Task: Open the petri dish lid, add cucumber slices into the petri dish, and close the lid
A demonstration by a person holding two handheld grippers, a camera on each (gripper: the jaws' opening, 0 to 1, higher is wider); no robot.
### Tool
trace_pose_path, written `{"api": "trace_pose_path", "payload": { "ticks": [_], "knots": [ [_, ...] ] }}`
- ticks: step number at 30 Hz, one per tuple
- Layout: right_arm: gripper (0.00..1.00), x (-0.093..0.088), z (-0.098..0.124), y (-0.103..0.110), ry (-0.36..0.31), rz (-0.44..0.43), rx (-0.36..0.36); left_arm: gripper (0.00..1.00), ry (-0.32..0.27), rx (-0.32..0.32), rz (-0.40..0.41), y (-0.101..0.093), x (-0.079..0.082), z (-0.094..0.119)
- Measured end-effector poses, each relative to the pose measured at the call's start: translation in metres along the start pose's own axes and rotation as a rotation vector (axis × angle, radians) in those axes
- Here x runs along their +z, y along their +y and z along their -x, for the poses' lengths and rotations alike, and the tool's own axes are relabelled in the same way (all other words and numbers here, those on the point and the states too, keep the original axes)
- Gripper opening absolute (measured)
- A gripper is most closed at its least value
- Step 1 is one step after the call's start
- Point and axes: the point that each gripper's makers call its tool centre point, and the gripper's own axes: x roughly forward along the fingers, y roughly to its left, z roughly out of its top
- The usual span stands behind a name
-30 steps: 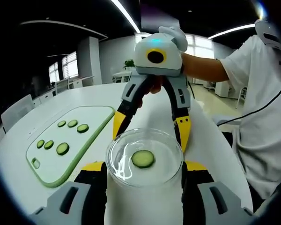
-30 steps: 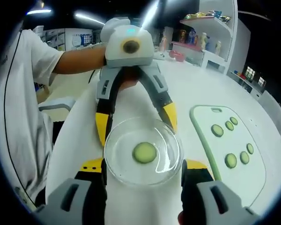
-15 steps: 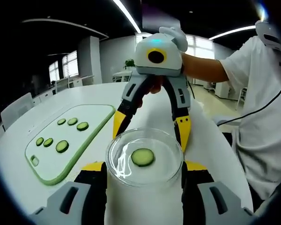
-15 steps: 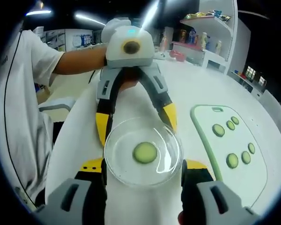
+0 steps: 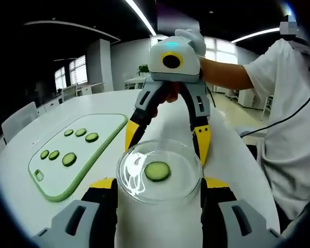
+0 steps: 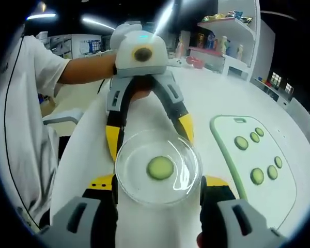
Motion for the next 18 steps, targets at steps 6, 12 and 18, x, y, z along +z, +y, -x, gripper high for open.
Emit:
{"api": "trace_pose_path", "payload": {
  "ticks": [6,12,18],
  "knots": [
    [0.68,-0.001,0.000,0.001,-0.002,-0.003,-0.003,0.71,-0.045,0.012,0.010,0.001,0.010,0.008],
    [0.68,0.007,0.012,0.002,-0.047,-0.020,-0.023,0.71,-0.075,0.035,0.018,0.003,0.017,0.012],
    [0.68,0.016,0.025,-0.010,-0.127,-0.078,-0.096,0.71,-0.118,0.077,0.027,0.006,0.029,0.016]
  ]
}}
